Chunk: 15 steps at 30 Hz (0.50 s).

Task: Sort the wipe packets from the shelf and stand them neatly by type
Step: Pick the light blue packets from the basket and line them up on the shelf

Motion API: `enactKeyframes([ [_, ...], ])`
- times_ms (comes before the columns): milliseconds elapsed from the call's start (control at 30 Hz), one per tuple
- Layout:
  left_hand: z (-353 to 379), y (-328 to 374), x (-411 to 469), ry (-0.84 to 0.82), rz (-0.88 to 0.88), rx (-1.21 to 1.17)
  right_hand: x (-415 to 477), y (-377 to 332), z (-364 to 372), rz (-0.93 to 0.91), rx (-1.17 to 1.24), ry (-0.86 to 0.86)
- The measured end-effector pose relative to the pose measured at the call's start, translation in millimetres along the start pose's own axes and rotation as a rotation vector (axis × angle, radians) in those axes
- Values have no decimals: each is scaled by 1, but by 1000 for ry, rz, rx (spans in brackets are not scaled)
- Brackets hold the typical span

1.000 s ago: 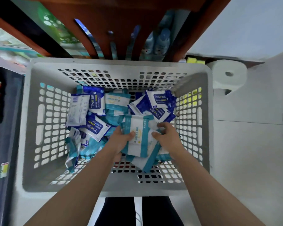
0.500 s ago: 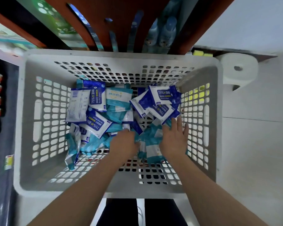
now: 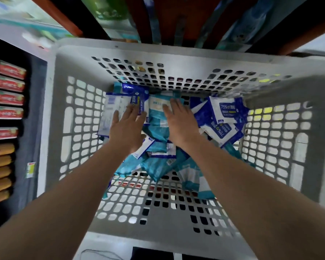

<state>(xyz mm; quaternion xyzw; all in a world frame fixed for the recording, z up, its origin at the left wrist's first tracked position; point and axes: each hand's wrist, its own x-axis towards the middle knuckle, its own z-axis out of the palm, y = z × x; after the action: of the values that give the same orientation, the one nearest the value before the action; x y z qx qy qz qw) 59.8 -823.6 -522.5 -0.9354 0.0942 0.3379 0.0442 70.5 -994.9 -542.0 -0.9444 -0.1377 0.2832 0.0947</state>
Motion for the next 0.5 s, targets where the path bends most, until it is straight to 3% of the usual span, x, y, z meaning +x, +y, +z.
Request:
enactKeyframes([
  [200, 5, 1, -3, 31, -1, -64, 16, 2, 11, -18, 37, 199],
  [333, -2, 7, -6, 173, -43, -179, 12, 3, 3, 28, 221, 403],
  [433, -2, 16, -13, 416, -19, -264, -2, 3, -13, 169, 435, 601],
  [500, 2, 24, -16, 410, 62, -379, -15, 4, -23, 290, 579, 715],
])
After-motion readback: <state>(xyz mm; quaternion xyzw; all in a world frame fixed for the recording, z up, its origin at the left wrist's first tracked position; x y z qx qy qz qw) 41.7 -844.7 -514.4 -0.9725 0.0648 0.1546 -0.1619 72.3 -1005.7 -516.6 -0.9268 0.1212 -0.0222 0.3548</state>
